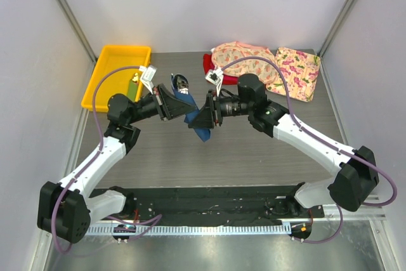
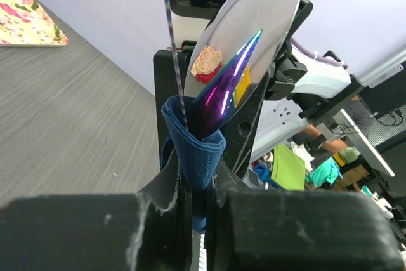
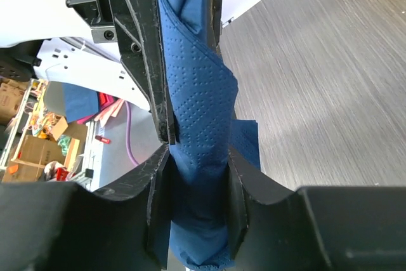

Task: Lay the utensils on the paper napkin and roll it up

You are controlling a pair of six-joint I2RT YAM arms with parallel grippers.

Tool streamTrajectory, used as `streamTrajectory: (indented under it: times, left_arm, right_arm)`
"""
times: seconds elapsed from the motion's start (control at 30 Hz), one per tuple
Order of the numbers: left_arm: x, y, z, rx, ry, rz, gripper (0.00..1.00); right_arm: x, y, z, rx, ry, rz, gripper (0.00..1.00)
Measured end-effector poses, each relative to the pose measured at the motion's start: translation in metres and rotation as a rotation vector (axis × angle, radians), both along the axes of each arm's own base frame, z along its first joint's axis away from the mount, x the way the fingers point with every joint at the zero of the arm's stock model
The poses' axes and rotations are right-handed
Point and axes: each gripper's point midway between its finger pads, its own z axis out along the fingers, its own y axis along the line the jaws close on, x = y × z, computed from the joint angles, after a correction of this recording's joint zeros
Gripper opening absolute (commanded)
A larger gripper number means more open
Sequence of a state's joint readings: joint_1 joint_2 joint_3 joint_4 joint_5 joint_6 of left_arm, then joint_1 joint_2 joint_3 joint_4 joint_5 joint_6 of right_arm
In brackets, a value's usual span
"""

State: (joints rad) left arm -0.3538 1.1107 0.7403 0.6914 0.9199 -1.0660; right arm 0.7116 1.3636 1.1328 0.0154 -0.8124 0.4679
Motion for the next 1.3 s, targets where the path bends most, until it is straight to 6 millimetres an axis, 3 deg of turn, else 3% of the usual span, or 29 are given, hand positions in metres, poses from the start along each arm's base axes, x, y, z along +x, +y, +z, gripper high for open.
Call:
streamTrajectory:
  times: [0.03,0.07,0.17,0.2,0.23,0.33,0.43,0.73,0.87,1.03,1.3]
  left_arm:
    - [-0.001,0.000,0.000,0.000,-0.002,-0.005,0.00]
    - [-0.002,0.000,0.000,0.001,-0.004,-0.009,0.00]
    - [-0.005,-0.002,0.000,0.003,-0.006,-0.022,0.03]
    - [-0.005,-0.002,0.000,0.002,-0.008,-0.023,0.09]
    - [-0.005,-0.003,0.000,0.002,-0.008,-0.025,0.25]
    - [-0.004,-0.003,0.001,-0.001,-0.012,-0.014,0.52]
    - [-0.003,-0.004,0.002,-0.001,-0.026,0.004,0.61]
    - [0.018,0.020,0.011,-0.014,-0.057,0.154,0.68]
    - [0.024,0.029,0.006,-0.013,-0.046,0.196,0.69]
    - [0.023,0.028,-0.006,-0.005,-0.013,0.184,0.70]
    - [0.012,0.014,-0.003,-0.030,0.015,0.119,0.69]
  right_arm:
    - [-0.001,0.000,0.000,0.003,0.004,0.005,0.14]
    - [-0.002,0.000,-0.001,0.005,0.007,0.007,0.01]
    - [-0.004,0.000,-0.001,0.011,0.016,0.014,0.01]
    - [-0.005,-0.001,0.000,0.012,0.018,0.015,0.01]
    - [-0.005,-0.001,0.001,0.013,0.019,0.014,0.01]
    - [-0.004,0.000,0.001,0.010,0.021,-0.004,0.01]
    - [0.001,0.000,-0.002,-0.001,0.030,-0.040,0.01]
    - [0.008,0.002,0.009,0.027,0.044,-0.104,0.01]
    - [0.011,0.002,0.019,0.057,0.038,-0.123,0.01]
    - [0.012,0.003,0.028,0.087,0.027,-0.131,0.01]
    - [0.014,0.003,0.031,0.097,0.010,-0.140,0.01]
